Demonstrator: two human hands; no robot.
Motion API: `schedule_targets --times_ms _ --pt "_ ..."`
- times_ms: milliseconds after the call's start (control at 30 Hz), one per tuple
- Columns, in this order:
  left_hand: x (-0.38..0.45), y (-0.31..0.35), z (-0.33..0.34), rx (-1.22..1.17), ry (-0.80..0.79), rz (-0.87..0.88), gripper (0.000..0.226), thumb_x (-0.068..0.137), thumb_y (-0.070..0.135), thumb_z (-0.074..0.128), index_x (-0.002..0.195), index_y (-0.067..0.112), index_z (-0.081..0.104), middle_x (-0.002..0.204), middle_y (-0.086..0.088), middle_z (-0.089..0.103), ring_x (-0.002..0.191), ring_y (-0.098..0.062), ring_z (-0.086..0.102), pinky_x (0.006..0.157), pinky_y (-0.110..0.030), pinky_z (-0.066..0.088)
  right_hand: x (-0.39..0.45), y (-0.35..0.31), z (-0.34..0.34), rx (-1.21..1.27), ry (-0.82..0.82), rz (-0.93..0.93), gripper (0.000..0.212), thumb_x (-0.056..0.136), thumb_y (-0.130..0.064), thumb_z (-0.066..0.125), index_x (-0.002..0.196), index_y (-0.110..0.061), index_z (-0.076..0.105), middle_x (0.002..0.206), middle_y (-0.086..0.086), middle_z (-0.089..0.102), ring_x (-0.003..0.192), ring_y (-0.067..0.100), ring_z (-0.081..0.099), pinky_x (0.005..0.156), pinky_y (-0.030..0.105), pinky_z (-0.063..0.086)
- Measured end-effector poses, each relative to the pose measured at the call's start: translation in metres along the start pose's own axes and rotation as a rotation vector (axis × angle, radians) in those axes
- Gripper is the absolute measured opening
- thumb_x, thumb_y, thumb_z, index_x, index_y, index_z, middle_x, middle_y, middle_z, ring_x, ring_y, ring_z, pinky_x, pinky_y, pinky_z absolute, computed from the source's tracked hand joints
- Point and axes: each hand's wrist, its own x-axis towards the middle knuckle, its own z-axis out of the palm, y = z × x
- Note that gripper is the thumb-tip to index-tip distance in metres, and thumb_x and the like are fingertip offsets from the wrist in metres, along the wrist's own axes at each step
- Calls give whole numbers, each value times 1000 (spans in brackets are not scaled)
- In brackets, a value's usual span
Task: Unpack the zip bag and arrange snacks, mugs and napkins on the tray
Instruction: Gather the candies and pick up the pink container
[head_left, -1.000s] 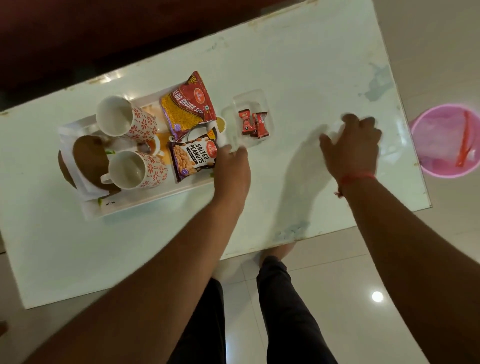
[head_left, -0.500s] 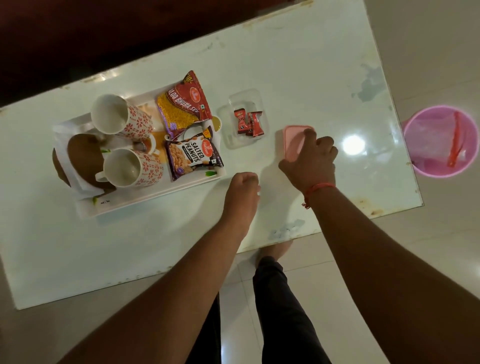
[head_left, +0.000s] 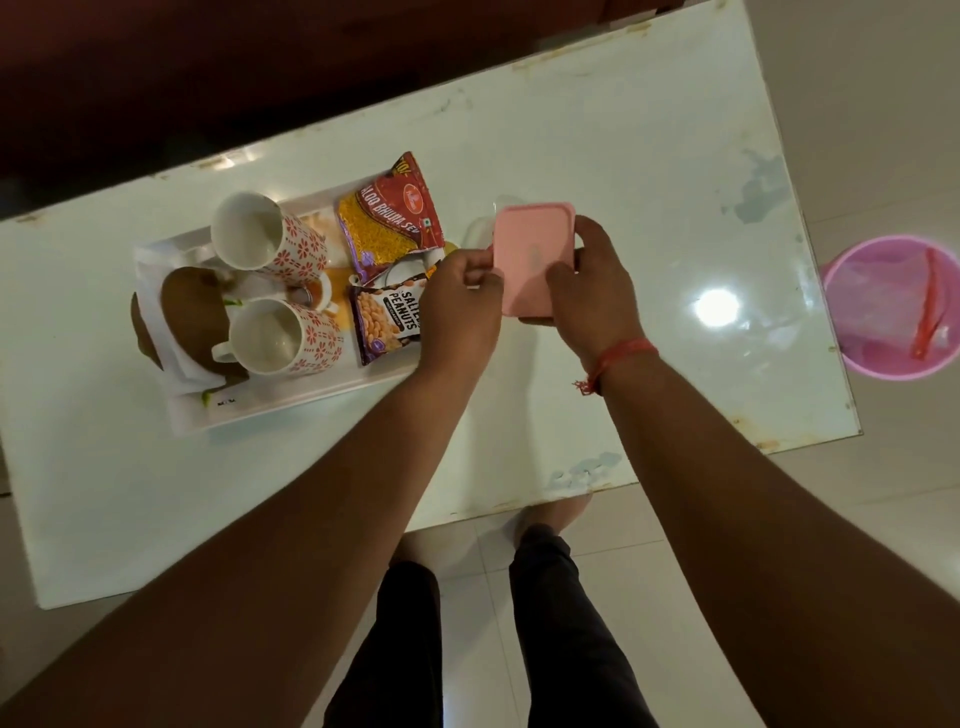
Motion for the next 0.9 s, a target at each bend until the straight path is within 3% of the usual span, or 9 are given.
schedule_targets --times_ms 67,133,200,267,433,600,733,833,900 --pt "12 2 1 131 52 64 21 93 15 57 113 17 65 113 1 65 103 -16 61 83 -28 52 9 -6 9 -40 7 9 55 89 -2 38 142 -15 43 117 11 59 102 28 59 55 31 62" --pt "26 2 0 274 92 175 23 94 15 56 115 14 66 124 -4 59 111 -20 58 86 -26 49 18 -9 18 -75 49 2 48 89 -2 39 136 -8 48 122 14 58 107 32 59 64 37 62" --pt "39 3 -1 396 88 255 24 95 13 55 117 11 65 128 -8 55 115 -22 56 87 -23 45 26 -12 26 -207 106 -4 40 93 -5 41 132 -4 51 127 17 55 109 33 58 71 30 50" --pt "49 5 0 488 47 276 29 95 9 53 122 9 63 130 -10 56 115 -24 58 85 -22 42 29 -12 32 -324 145 11 35 96 -8 41 130 -5 51 129 15 51 106 32 59 75 30 40" --pt "63 13 0 559 -13 264 29 92 2 50 117 5 64 122 -12 66 111 -27 61 79 -26 45 24 -3 46 -403 183 2 30 93 -8 41 122 -10 49 125 11 46 106 35 58 73 37 39" --pt "61 13 2 557 -53 216 25 88 2 50 108 7 64 114 -10 68 104 -27 62 72 -27 43 23 6 43 -362 229 -12 43 90 -2 43 132 -12 45 129 11 42 115 34 51 81 35 41" --pt "60 9 3 511 -82 182 22 86 2 51 104 6 62 110 -10 67 102 -26 61 71 -27 43 25 12 38 -290 216 -20 59 85 3 41 141 -13 39 133 12 41 112 37 55 88 44 50" --pt "60 7 5 477 -103 139 28 87 2 52 113 9 59 115 -11 66 103 -26 62 64 -23 40 27 13 34 -286 214 -24 71 83 4 42 150 -16 30 138 11 42 117 32 54 94 44 50" --pt "60 7 7 452 -125 125 41 88 1 52 127 14 55 121 -13 65 108 -27 62 62 -21 43 30 14 32 -297 212 -57 70 82 3 40 149 -19 35 132 11 45 116 31 54 95 45 50"
